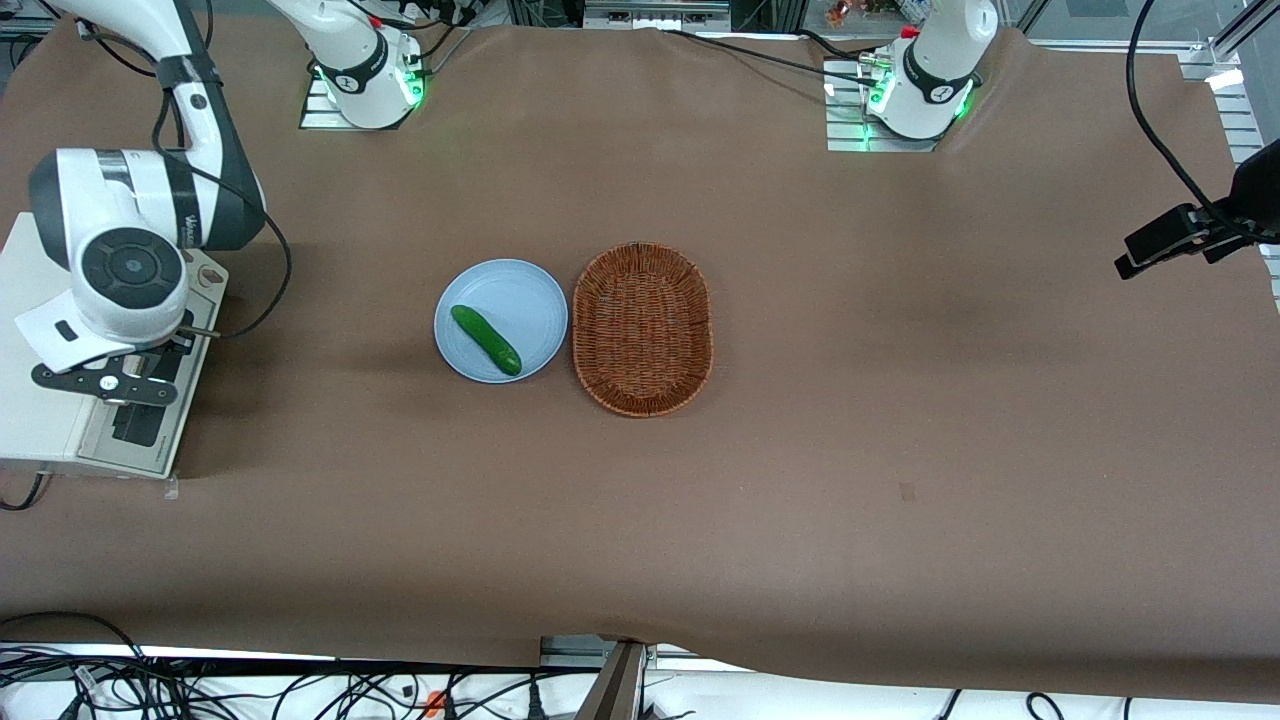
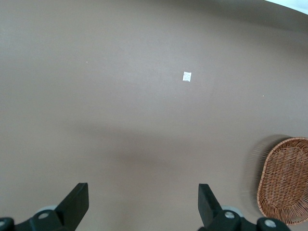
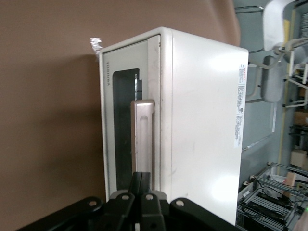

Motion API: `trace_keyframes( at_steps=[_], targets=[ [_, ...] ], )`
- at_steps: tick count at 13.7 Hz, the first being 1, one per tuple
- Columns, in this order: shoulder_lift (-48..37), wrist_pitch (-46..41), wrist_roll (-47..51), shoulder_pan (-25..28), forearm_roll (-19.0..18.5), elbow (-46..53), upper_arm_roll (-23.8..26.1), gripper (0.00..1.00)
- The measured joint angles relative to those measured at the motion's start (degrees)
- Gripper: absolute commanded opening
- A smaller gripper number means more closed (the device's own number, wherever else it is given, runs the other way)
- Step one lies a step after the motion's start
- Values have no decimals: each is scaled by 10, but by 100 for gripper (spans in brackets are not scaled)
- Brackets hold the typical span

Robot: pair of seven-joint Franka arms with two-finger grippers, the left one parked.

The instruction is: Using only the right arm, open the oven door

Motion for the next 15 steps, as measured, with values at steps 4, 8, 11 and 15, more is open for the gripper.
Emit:
trace_keyframes(
  at_steps=[4, 8, 11, 15],
  targets=[
    [21, 49, 55, -1, -57, -26, -13, 0],
    [21, 90, 55, -3, -87, -39, -36, 0],
    [23, 92, 55, -2, -92, -42, -36, 0],
    [28, 95, 55, -2, -94, -43, -36, 0]
  ],
)
